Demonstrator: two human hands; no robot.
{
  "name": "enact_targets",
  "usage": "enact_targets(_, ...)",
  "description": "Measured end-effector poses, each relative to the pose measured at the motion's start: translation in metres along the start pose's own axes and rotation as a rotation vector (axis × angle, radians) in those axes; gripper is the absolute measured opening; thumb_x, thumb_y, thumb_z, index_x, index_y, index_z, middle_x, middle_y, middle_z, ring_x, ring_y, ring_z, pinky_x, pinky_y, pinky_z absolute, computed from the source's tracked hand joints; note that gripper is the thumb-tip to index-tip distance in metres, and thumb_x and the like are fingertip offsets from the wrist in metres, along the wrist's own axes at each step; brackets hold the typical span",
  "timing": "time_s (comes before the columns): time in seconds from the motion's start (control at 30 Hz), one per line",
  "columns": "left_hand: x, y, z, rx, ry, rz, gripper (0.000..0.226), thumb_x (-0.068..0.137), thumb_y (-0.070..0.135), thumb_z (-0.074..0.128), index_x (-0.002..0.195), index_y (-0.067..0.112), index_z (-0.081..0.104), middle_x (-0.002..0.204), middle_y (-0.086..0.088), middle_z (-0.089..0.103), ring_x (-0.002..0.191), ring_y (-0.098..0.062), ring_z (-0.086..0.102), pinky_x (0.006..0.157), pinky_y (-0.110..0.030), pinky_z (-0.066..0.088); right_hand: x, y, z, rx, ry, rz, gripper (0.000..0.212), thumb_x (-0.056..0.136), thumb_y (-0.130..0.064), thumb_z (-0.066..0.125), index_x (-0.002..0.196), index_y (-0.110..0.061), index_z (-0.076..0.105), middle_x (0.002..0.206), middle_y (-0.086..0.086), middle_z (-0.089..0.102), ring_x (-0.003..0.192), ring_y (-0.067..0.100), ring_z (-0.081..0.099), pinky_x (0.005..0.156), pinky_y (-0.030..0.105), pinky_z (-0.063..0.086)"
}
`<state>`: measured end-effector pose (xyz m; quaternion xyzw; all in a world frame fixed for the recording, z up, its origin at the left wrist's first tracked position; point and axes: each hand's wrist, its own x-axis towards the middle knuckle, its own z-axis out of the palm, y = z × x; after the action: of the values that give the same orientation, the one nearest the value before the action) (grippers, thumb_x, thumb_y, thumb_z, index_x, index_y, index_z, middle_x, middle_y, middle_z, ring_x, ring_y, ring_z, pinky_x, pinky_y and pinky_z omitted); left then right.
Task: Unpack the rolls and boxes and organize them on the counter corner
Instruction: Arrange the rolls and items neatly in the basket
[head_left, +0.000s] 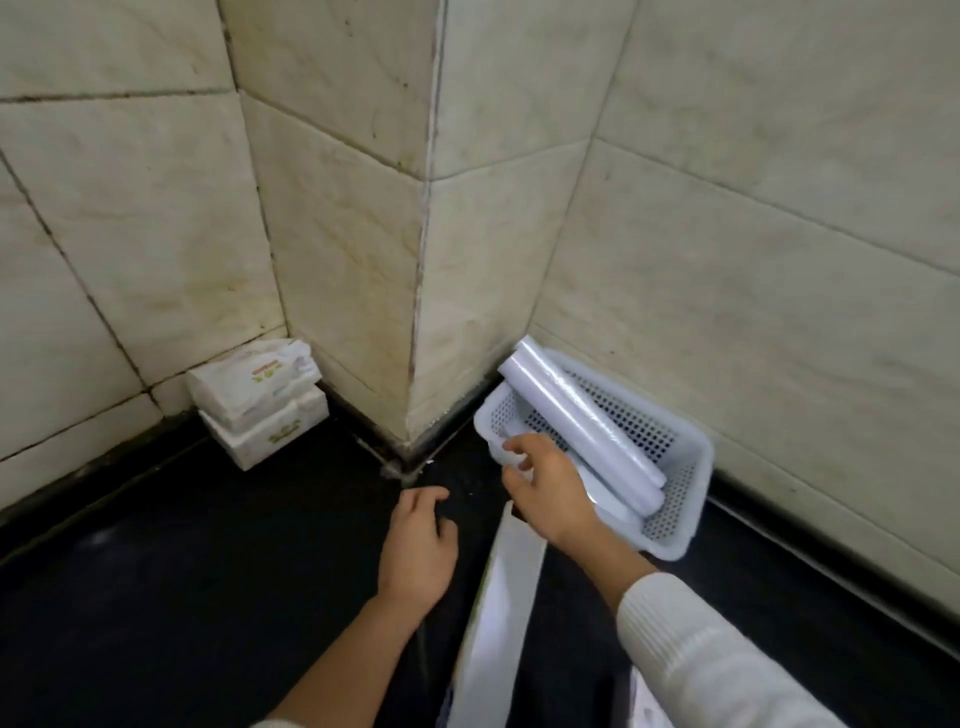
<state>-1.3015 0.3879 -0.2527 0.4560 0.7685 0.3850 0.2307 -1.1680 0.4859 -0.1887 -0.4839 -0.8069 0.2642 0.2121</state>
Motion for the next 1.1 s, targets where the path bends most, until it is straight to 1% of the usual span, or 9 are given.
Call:
enact_targets(0.13, 0.009, 0.043, 0.039, 0.026, -0.049, 0.122, 0.034, 0.09, 0.011, 0.051, 0.123, 0.016, 0.055, 0.129, -0.001, 0.048, 0.121, -0.017, 0.045, 0.095, -0.021, 0.035, -0.01, 0.058, -0.053, -0.037, 0.039, 0.148, 0.035, 0.09, -0.022, 0.059, 0.123, -0.014, 0.057, 0.121, 0.003, 0.06, 0.094, 0.012, 0.057, 0.082, 0.02, 0.04)
enact_targets(0.27, 0.034, 0.064, 0.064, 0.208, -0.065, 0.204, 0.041, 0.095, 0.02, 0.047, 0.135, 0.012, 0.044, 0.145, -0.008, 0.036, 0.134, -0.023, 0.031, 0.108, -0.031, 0.034, 0.004, 0.099, -0.08, -0.11, -0.015, 0.261, 0.041, 0.091, -0.028, 0.058, 0.13, -0.016, 0.051, 0.129, 0.003, 0.054, 0.107, 0.021, 0.059, 0.088, 0.031, 0.048)
enact_targets(0.4, 0.06, 0.065, 0.078, 0.433, -0.107, 0.182, 0.05, 0.101, 0.034, 0.032, 0.145, 0.013, 0.028, 0.158, -0.014, 0.015, 0.148, -0.026, 0.008, 0.121, -0.038, 0.013, 0.036, 0.121, -0.078, -0.188, -0.101, 0.235, 0.048, 0.091, -0.031, 0.057, 0.134, -0.014, 0.047, 0.135, 0.006, 0.05, 0.114, 0.025, 0.055, 0.096, 0.035, 0.046)
enact_targets(0.5, 0.072, 0.054, 0.084, 0.496, -0.141, 0.192, 0.055, 0.1, 0.042, 0.024, 0.148, 0.014, 0.023, 0.161, -0.011, 0.009, 0.149, -0.022, -0.004, 0.122, -0.038, -0.001, 0.06, 0.125, -0.065, -0.28, -0.151, 0.193, 0.05, 0.089, -0.035, 0.058, 0.131, -0.014, 0.046, 0.127, 0.008, 0.053, 0.107, 0.027, 0.056, 0.088, 0.036, 0.049)
enact_targets(0.57, 0.077, 0.051, 0.086, 0.5, -0.14, 0.208, 0.056, 0.1, 0.044, 0.024, 0.147, 0.014, 0.026, 0.16, -0.011, 0.014, 0.149, -0.021, -0.003, 0.121, -0.036, -0.003, 0.073, 0.126, -0.053, -0.398, -0.158, 0.147, 0.054, 0.086, -0.038, 0.059, 0.132, -0.013, 0.043, 0.124, 0.009, 0.052, 0.108, 0.027, 0.053, 0.086, 0.036, 0.048)
enact_targets(0.67, 0.08, 0.05, 0.09, 0.543, -0.107, 0.275, 0.05, 0.099, 0.039, 0.031, 0.14, 0.01, 0.04, 0.15, -0.013, 0.036, 0.148, -0.025, 0.013, 0.121, -0.036, 0.0, 0.083, 0.13, -0.039, -0.53, -0.118, 0.11, 0.055, 0.084, -0.038, 0.059, 0.13, -0.013, 0.043, 0.123, 0.008, 0.051, 0.11, 0.026, 0.05, 0.09, 0.038, 0.044)
enact_targets(0.83, 0.082, 0.052, 0.089, 0.521, -0.083, 0.315, 0.059, 0.091, 0.046, 0.021, 0.13, 0.014, 0.052, 0.134, -0.007, 0.052, 0.135, -0.024, 0.036, 0.12, -0.04, 0.013, 0.085, 0.134, -0.048, -0.414, -0.119, 0.049, 0.058, 0.074, -0.044, 0.066, 0.12, -0.012, 0.051, 0.112, 0.006, 0.055, 0.098, 0.023, 0.052, 0.08, 0.034, 0.046)
enact_targets(0.97, 0.091, 0.052, 0.09, 0.473, -0.07, 0.291, 0.054, 0.092, 0.044, 0.034, 0.14, 0.019, 0.04, 0.144, -0.003, 0.043, 0.135, -0.021, 0.033, 0.117, -0.043, 0.016, 0.096, 0.133, -0.086, -0.272, -0.07, 0.021, 0.054, 0.066, -0.045, 0.071, 0.107, -0.014, 0.057, 0.101, 0.002, 0.055, 0.086, 0.019, 0.053, 0.064, 0.029, 0.042)
enact_targets(1.1, 0.113, 0.058, 0.094, 0.445, -0.076, 0.283, 0.057, 0.094, 0.041, 0.04, 0.147, 0.024, 0.026, 0.153, -0.003, 0.028, 0.139, -0.021, 0.023, 0.115, -0.046, 0.015, 0.128, 0.137, -0.124, -0.281, -0.029, 0.041, 0.059, 0.064, -0.046, 0.07, 0.114, -0.017, 0.061, 0.103, 0.002, 0.06, 0.085, 0.02, 0.056, 0.066, 0.029, 0.044)
